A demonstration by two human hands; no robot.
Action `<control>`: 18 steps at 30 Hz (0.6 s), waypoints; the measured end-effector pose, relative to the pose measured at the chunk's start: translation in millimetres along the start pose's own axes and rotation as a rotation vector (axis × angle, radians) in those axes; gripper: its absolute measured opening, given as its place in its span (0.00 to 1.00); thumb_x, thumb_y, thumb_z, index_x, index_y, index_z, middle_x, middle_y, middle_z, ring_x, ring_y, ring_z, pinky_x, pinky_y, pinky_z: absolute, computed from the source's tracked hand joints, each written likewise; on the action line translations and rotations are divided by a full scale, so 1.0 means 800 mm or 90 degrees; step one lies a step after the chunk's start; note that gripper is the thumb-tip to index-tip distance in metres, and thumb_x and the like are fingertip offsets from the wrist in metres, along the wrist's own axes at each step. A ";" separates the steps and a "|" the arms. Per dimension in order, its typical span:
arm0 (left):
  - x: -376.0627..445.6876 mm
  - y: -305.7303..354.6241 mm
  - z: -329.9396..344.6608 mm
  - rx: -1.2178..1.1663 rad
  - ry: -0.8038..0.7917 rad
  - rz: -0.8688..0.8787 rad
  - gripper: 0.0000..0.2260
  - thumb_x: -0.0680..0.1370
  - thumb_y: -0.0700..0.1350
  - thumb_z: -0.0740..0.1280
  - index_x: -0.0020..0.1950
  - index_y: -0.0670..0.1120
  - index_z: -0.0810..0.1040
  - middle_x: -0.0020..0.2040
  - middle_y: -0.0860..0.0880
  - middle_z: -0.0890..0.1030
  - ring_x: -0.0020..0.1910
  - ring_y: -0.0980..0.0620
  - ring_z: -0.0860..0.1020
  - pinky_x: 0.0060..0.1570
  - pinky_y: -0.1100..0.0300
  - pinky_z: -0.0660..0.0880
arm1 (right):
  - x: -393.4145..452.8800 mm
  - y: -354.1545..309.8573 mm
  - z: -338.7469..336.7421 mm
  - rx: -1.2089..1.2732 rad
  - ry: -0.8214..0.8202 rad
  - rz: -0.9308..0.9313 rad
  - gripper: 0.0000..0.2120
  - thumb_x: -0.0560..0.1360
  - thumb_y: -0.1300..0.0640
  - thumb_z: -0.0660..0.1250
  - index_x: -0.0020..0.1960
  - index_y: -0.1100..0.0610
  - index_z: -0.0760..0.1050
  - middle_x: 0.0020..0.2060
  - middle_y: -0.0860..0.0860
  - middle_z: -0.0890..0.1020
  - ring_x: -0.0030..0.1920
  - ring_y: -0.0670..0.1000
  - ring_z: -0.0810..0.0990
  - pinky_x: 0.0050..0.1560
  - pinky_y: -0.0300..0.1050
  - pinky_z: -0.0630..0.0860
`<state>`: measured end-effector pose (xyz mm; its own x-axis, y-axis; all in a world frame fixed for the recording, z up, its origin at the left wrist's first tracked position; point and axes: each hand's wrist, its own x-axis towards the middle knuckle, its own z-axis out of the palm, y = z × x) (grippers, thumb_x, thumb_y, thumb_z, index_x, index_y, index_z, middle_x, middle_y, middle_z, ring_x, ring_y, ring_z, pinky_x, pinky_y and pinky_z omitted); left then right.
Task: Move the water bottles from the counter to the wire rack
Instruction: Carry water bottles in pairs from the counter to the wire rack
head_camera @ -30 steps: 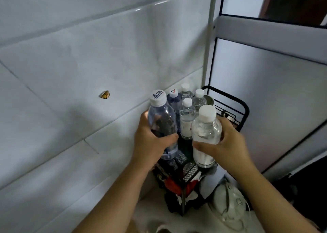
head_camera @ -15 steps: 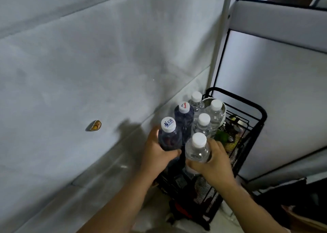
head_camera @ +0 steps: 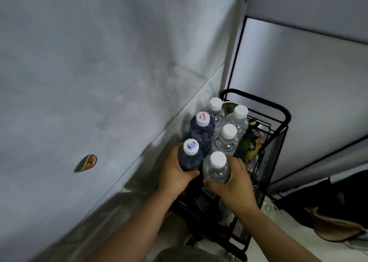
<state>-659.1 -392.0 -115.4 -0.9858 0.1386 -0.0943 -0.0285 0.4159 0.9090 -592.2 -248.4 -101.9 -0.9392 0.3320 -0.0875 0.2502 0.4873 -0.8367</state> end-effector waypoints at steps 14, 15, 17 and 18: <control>0.016 -0.020 0.010 0.062 0.011 0.019 0.35 0.54 0.39 0.80 0.58 0.50 0.73 0.57 0.51 0.77 0.57 0.50 0.76 0.58 0.53 0.75 | -0.001 0.016 0.013 0.056 0.003 0.094 0.32 0.59 0.58 0.78 0.57 0.54 0.65 0.55 0.54 0.73 0.56 0.53 0.72 0.52 0.45 0.73; 0.017 -0.020 0.010 0.063 0.008 0.017 0.35 0.54 0.41 0.80 0.59 0.51 0.73 0.58 0.50 0.78 0.57 0.50 0.77 0.58 0.50 0.76 | 0.000 0.018 0.014 0.063 0.007 0.094 0.32 0.59 0.58 0.78 0.57 0.53 0.65 0.55 0.54 0.73 0.56 0.53 0.73 0.53 0.47 0.74; 0.017 -0.020 0.010 0.070 0.003 0.013 0.35 0.55 0.41 0.80 0.59 0.51 0.73 0.58 0.49 0.78 0.57 0.50 0.77 0.57 0.48 0.76 | 0.003 0.019 0.018 0.066 0.017 0.090 0.30 0.59 0.58 0.77 0.55 0.52 0.66 0.53 0.53 0.75 0.55 0.54 0.73 0.53 0.49 0.75; 0.018 -0.020 0.010 0.075 0.000 0.011 0.34 0.56 0.41 0.80 0.60 0.50 0.73 0.58 0.49 0.78 0.57 0.51 0.77 0.57 0.48 0.76 | 0.004 0.019 0.020 0.069 0.020 0.089 0.29 0.59 0.58 0.77 0.55 0.51 0.66 0.52 0.53 0.75 0.55 0.54 0.74 0.53 0.50 0.76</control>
<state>-671.5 -389.6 -134.7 -0.9861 0.1464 -0.0782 0.0087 0.5160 0.8565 -595.1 -252.6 -123.8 -0.8887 0.4168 -0.1910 0.3491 0.3453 -0.8711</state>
